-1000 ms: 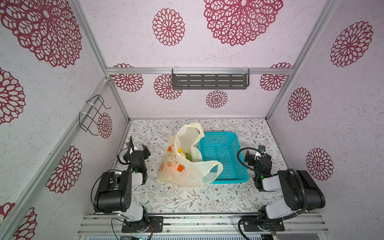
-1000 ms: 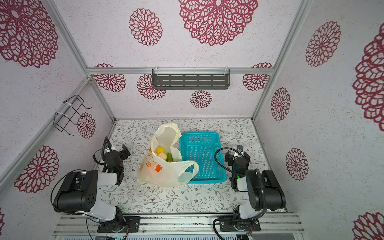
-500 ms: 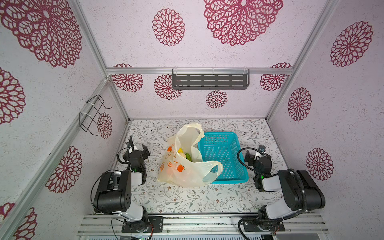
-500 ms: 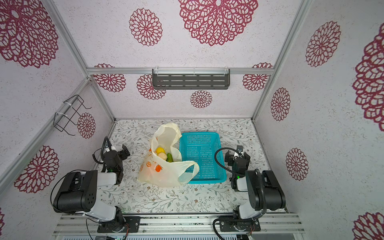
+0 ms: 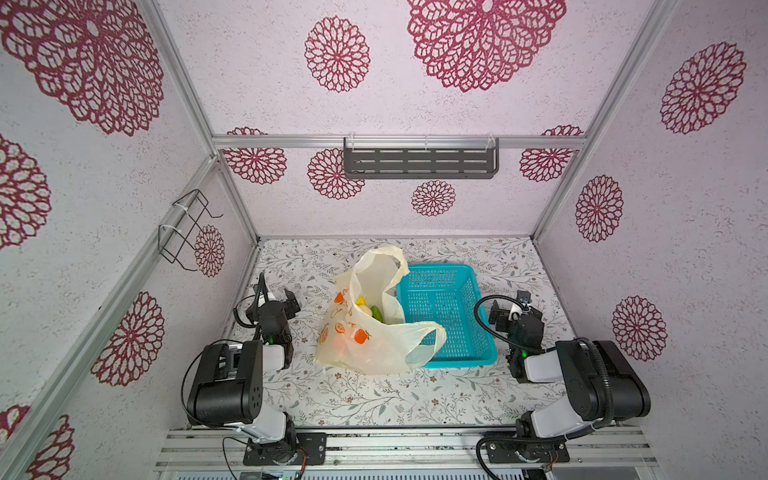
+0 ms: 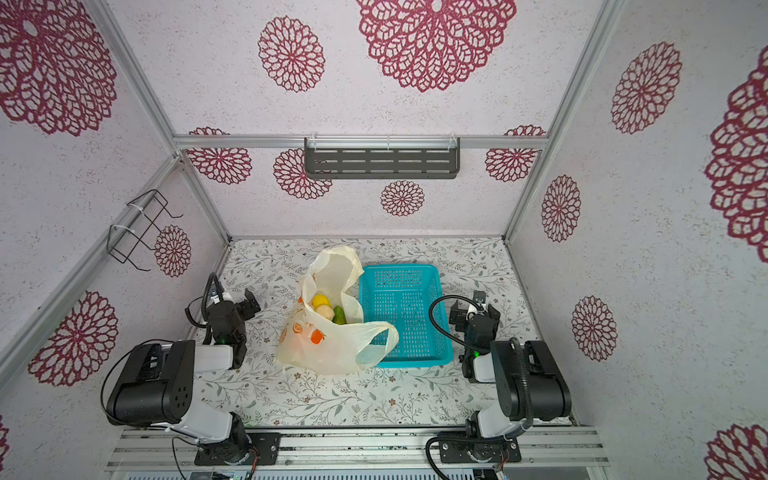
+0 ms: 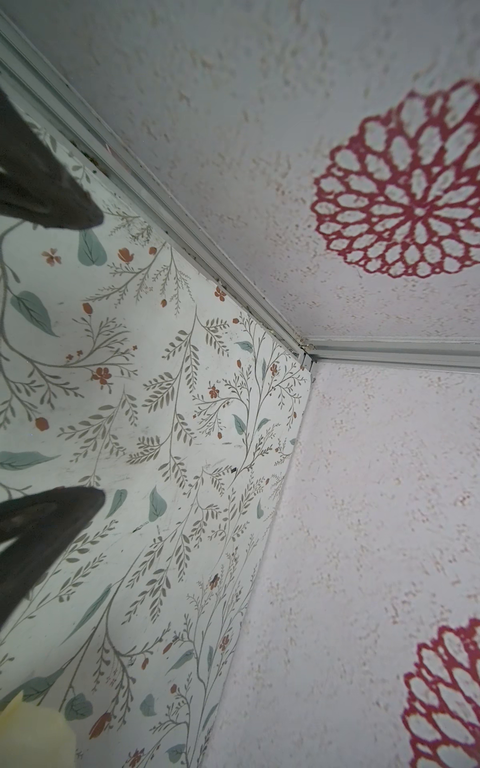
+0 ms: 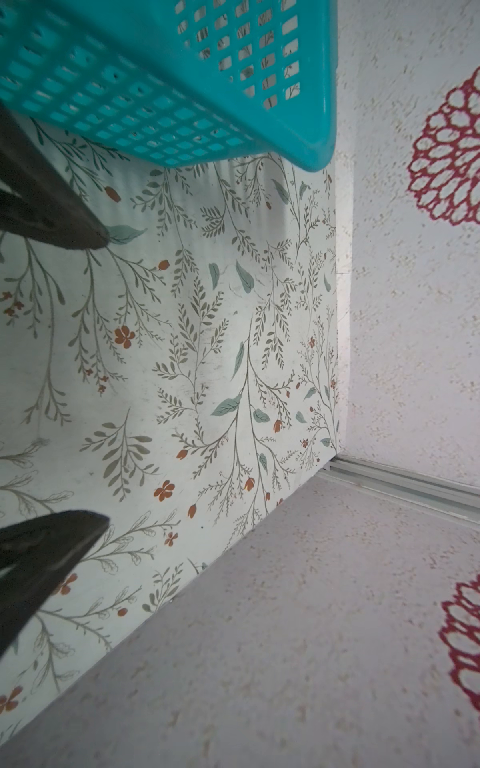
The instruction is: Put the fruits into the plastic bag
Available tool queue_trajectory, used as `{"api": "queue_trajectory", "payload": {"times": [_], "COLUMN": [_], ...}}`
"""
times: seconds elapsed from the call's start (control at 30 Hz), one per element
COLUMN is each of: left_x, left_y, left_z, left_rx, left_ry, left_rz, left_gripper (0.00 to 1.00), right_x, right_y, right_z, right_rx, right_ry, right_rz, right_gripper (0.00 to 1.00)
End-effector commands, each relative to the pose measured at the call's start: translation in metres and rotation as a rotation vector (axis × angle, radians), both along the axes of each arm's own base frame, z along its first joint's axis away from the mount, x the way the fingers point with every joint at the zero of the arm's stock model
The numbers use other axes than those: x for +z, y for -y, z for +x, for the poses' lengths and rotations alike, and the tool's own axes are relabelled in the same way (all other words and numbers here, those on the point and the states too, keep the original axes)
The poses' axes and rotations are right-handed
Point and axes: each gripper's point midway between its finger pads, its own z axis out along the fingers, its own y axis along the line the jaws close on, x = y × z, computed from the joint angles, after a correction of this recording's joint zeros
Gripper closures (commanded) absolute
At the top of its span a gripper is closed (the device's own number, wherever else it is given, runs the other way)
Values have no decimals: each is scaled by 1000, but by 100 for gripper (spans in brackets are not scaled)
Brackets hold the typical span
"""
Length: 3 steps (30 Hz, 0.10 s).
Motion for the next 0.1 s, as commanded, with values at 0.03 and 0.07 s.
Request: {"api": "queue_trajectory", "payload": {"times": [0.03, 0.07], "left_x": [5, 5], "left_y": [-1, -1], "left_z": [3, 3], "left_rx": [-10, -11], "left_ry": [4, 5], "left_rz": [23, 23], "left_gripper": [3, 3], "right_x": [11, 11], "right_y": [-1, -1], "right_z": [4, 4], "right_rx": [10, 9], "right_ry": [40, 46], "right_rz": [21, 21], "right_gripper": [1, 1]}}
